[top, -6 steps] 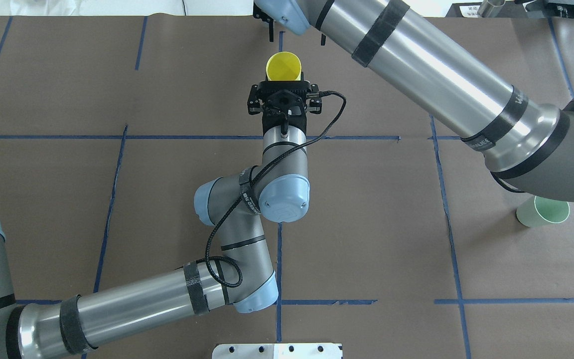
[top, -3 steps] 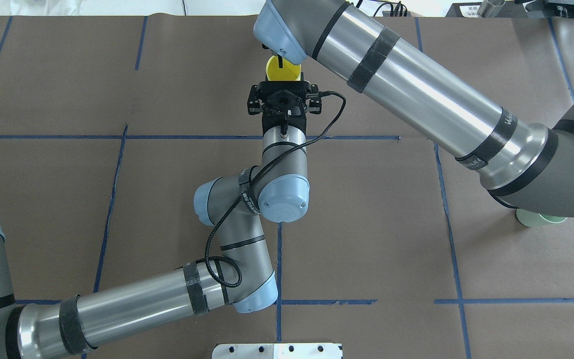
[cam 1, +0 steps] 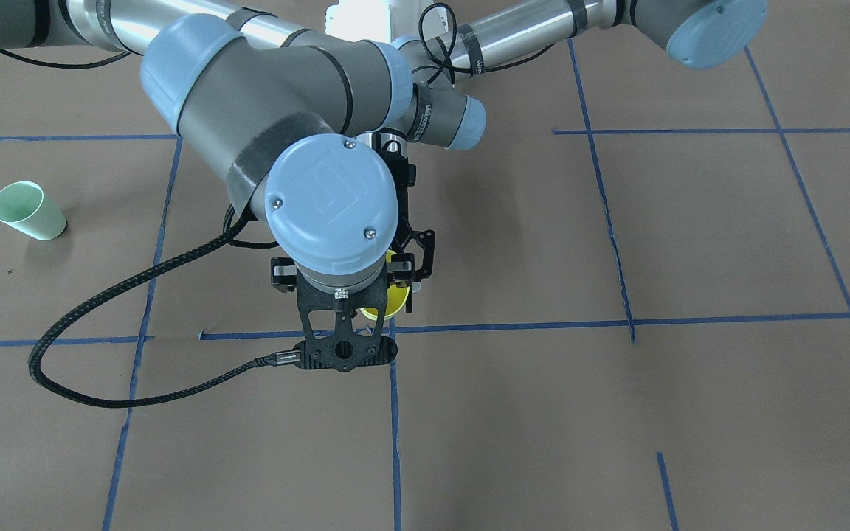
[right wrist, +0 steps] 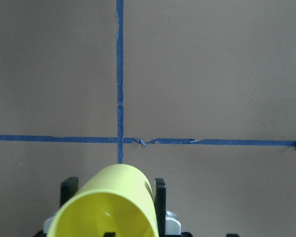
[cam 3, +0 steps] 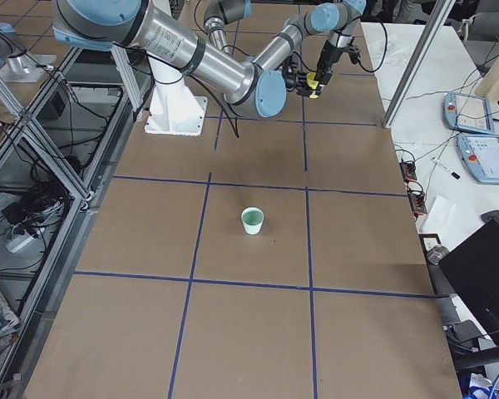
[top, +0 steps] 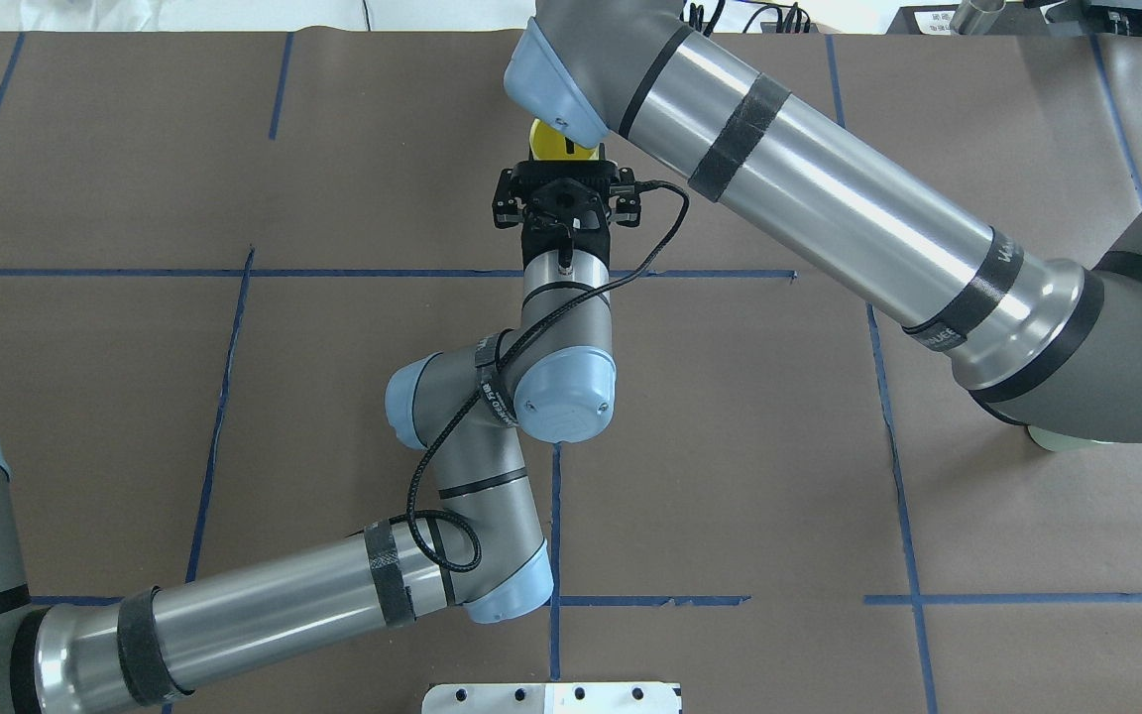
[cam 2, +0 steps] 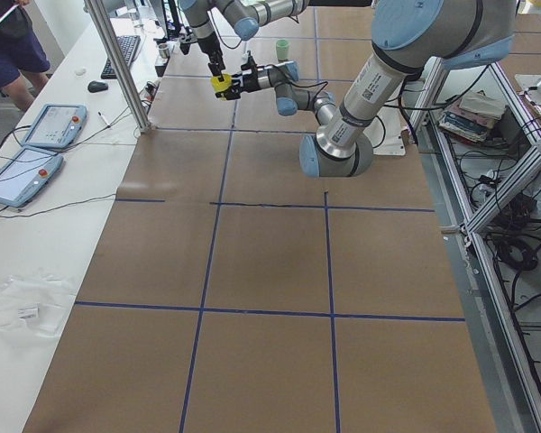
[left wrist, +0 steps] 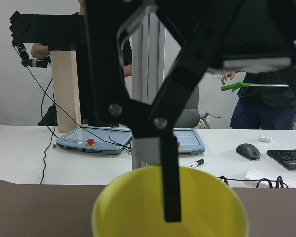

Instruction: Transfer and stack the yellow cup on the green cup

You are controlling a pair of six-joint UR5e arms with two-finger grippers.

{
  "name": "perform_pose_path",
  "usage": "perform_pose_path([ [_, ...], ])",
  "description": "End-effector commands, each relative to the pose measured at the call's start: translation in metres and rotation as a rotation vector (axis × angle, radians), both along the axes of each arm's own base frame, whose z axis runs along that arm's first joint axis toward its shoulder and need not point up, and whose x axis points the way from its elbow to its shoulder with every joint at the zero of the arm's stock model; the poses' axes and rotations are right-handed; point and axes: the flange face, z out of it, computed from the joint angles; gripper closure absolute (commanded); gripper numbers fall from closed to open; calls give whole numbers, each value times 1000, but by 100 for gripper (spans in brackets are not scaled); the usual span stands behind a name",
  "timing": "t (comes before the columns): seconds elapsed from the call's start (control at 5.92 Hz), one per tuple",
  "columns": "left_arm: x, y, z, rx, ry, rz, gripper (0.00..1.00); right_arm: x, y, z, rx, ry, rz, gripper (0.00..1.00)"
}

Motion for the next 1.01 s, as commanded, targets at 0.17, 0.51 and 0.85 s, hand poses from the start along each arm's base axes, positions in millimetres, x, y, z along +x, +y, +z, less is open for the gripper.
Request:
perform_pose_path([
  [0.17,-1,-1,-1,1,-1,0,53,-2,3,0,0,-2,-3,45],
  [0.51,-2,0,0,2,-2,1,52,-2,3,-1,-3,-3,1,78],
  [0.85,-1,-1,3,2,-17,2,49,3,1,-7,2,-9,12,100],
])
